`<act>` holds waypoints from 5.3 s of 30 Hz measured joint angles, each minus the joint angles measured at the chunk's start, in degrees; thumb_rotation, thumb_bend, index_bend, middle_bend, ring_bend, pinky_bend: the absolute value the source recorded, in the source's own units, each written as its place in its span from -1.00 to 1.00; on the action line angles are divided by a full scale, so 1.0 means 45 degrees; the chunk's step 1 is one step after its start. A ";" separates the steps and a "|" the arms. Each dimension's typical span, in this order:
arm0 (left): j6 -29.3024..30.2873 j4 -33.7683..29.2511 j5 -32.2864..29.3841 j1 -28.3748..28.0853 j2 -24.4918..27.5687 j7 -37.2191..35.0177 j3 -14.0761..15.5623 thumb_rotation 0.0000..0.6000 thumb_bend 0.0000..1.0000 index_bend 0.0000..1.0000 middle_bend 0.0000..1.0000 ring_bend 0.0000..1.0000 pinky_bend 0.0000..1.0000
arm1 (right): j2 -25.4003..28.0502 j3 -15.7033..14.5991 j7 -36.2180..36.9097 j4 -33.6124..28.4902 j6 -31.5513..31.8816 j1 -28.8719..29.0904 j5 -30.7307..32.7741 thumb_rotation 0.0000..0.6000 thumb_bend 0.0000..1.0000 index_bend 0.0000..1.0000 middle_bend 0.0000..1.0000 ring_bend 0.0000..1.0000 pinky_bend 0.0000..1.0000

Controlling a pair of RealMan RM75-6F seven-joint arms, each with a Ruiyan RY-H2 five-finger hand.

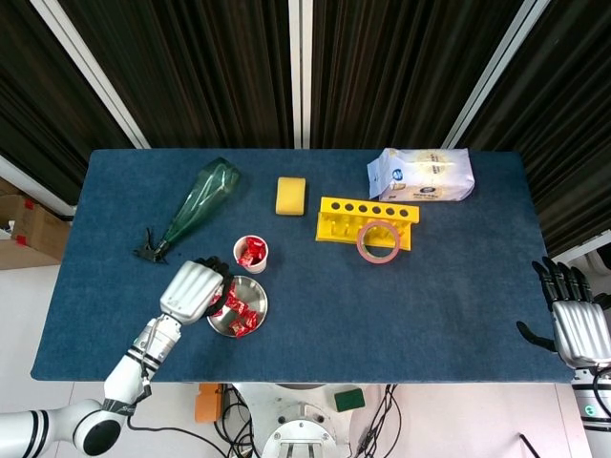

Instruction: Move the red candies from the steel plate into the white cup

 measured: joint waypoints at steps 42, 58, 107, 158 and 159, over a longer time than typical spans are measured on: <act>-0.1275 0.2628 -0.2518 -0.2243 -0.1045 -0.0712 -0.1594 1.00 -0.53 -0.42 -0.27 -0.31 0.04 | 0.0122 -0.0048 0.0325 0.0007 0.0054 -0.0043 -0.0158 1.00 -0.60 -1.00 -1.00 -1.00 -1.00; 0.0368 0.0101 -0.1322 -0.0196 0.0888 -0.0107 0.0728 1.00 -0.55 -0.26 -0.42 -0.64 -0.44 | 0.0103 -0.0072 0.0266 0.0004 -0.0069 0.0007 -0.0154 1.00 -0.60 -1.00 -1.00 -1.00 -1.00; -0.1278 0.2874 -0.1177 0.0256 -0.1366 -0.1131 0.0866 1.00 -0.26 0.06 -0.49 -0.75 -0.39 | -0.0028 -0.0063 0.0007 0.0014 -0.0334 0.0132 0.0060 1.00 -0.60 -1.00 -1.00 -1.00 -1.00; 0.0004 0.2668 -0.1611 -0.1196 -0.1900 -0.1067 -0.1532 1.00 -0.53 -0.51 -0.41 -0.66 -0.31 | 0.0072 -0.0045 0.0224 0.0021 -0.0281 0.0117 0.0067 1.00 -0.60 -1.00 -1.00 -1.00 -1.00; 0.0121 0.2549 -0.1463 -0.1095 -0.1829 -0.1135 -0.1435 1.00 -0.53 -0.45 -0.41 -0.66 -0.30 | 0.0074 -0.0040 0.0236 0.0030 -0.0281 0.0116 0.0074 1.00 -0.60 -1.00 -1.00 -1.00 -1.00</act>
